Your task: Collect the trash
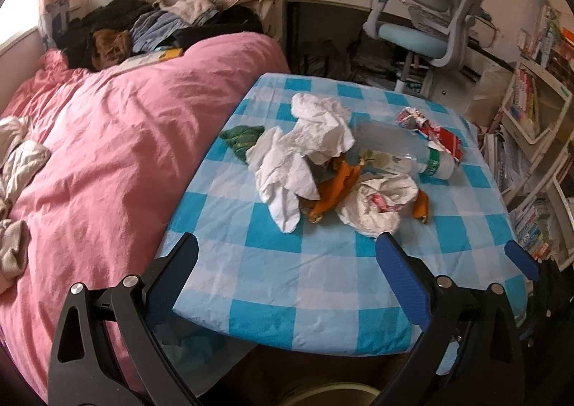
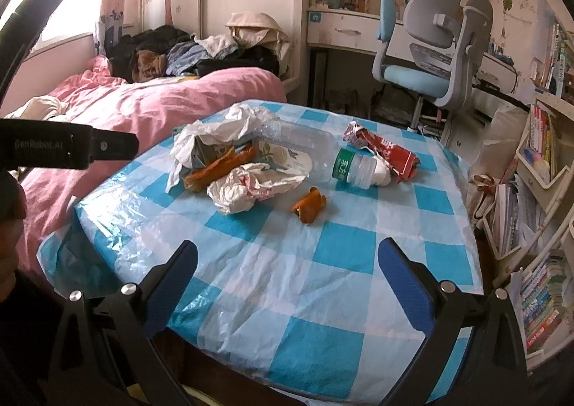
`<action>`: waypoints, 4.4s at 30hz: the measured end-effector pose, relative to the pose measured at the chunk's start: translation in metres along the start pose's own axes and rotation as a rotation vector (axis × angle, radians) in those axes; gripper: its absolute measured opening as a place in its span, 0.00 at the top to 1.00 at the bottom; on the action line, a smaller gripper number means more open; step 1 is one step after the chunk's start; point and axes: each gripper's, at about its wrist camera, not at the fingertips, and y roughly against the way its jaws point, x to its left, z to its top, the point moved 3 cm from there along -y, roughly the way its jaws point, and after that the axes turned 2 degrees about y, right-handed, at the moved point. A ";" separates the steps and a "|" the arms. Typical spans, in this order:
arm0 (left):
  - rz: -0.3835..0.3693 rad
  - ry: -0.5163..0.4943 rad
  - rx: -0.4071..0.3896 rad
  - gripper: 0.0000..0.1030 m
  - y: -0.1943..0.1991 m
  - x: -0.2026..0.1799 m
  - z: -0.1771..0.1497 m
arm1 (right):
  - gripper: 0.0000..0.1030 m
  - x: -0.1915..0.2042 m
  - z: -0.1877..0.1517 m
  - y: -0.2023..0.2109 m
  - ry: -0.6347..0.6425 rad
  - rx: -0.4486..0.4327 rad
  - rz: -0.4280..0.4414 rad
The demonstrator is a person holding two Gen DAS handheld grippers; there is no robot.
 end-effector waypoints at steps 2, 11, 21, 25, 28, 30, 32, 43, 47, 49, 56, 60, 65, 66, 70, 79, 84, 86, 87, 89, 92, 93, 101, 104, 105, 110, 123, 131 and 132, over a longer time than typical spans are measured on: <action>-0.001 0.021 0.020 0.07 -0.006 0.004 0.000 | 0.06 -0.002 0.000 -0.002 -0.004 0.014 0.000; 0.018 0.048 0.074 0.07 -0.026 0.006 -0.001 | 0.06 -0.020 0.000 -0.003 -0.062 0.056 0.032; 0.038 0.067 0.105 0.07 -0.042 0.009 0.006 | 0.34 -0.034 0.024 -0.045 -0.045 0.129 0.071; 0.055 0.114 0.114 0.07 -0.048 0.023 0.015 | 0.50 -0.040 0.025 -0.068 -0.087 0.167 0.079; 0.071 0.170 0.122 0.07 -0.054 0.042 0.027 | 0.55 -0.041 0.027 -0.079 -0.103 0.175 0.075; 0.082 0.178 0.133 0.07 -0.059 0.050 0.034 | 0.56 -0.042 0.028 -0.083 -0.111 0.176 0.077; 0.083 0.169 0.158 0.07 -0.066 0.056 0.040 | 0.59 -0.043 0.028 -0.088 -0.115 0.183 0.081; 0.078 -0.047 0.190 0.07 -0.101 0.011 0.051 | 0.77 -0.044 0.032 -0.104 -0.119 0.211 0.130; 0.104 -0.019 0.180 0.19 -0.114 0.016 0.060 | 0.82 -0.042 0.032 -0.103 -0.107 0.205 0.141; 0.072 0.010 0.199 0.46 -0.121 0.020 0.061 | 0.83 -0.042 0.033 -0.102 -0.105 0.206 0.147; -0.021 0.017 0.216 0.96 -0.114 0.018 0.052 | 0.85 -0.042 0.034 -0.089 -0.123 0.195 0.163; -0.059 0.053 0.189 0.96 -0.090 0.026 0.042 | 0.85 -0.043 0.029 -0.072 -0.141 0.186 0.172; -0.101 0.088 0.127 0.96 -0.054 0.036 0.031 | 0.85 -0.041 0.027 -0.051 -0.163 0.162 0.183; -0.108 0.091 0.115 0.96 -0.047 0.037 0.026 | 0.85 -0.040 0.026 -0.045 -0.166 0.155 0.187; -0.122 0.091 0.103 0.96 -0.029 0.038 0.010 | 0.85 -0.035 0.020 -0.030 -0.171 0.134 0.190; -0.135 0.009 0.088 0.96 0.000 0.020 -0.027 | 0.85 -0.024 0.004 0.002 -0.172 0.100 0.212; -0.126 -0.036 0.069 0.96 0.013 0.010 -0.041 | 0.85 -0.009 -0.012 0.026 -0.134 0.098 0.245; -0.127 -0.050 0.065 0.96 0.019 0.007 -0.048 | 0.85 -0.003 -0.017 0.034 -0.113 0.101 0.265; -0.128 -0.058 0.064 0.96 0.022 0.006 -0.052 | 0.85 0.000 -0.020 0.038 -0.101 0.102 0.278; -0.125 -0.073 0.064 0.96 0.026 0.003 -0.058 | 0.85 0.009 -0.026 0.044 -0.070 0.116 0.307; -0.119 -0.094 0.067 0.96 0.030 0.000 -0.067 | 0.85 0.022 -0.037 0.049 -0.019 0.148 0.349; -0.115 -0.101 0.067 0.96 0.032 -0.001 -0.070 | 0.85 0.028 -0.041 0.051 0.001 0.166 0.366; -0.107 -0.131 0.084 0.96 0.037 -0.008 -0.086 | 0.85 0.064 -0.077 0.056 0.156 0.297 0.471; -0.105 -0.146 0.092 0.96 0.039 -0.010 -0.092 | 0.84 0.075 -0.088 0.060 0.205 0.337 0.502; -0.105 -0.151 0.096 0.96 0.039 -0.011 -0.095 | 0.84 0.079 -0.092 0.060 0.217 0.350 0.511; -0.098 -0.169 0.115 0.96 0.041 -0.014 -0.108 | 0.59 0.076 -0.092 0.066 0.218 0.327 0.483; -0.167 -0.228 0.371 0.95 0.031 -0.034 -0.180 | 0.36 0.017 -0.066 0.080 -0.009 0.155 0.297; -0.172 -0.300 0.502 0.62 0.027 -0.046 -0.217 | 0.33 -0.009 -0.060 0.081 -0.107 0.101 0.252; -0.170 -0.287 0.479 0.52 0.029 -0.044 -0.214 | 0.33 -0.013 -0.059 0.082 -0.120 0.094 0.244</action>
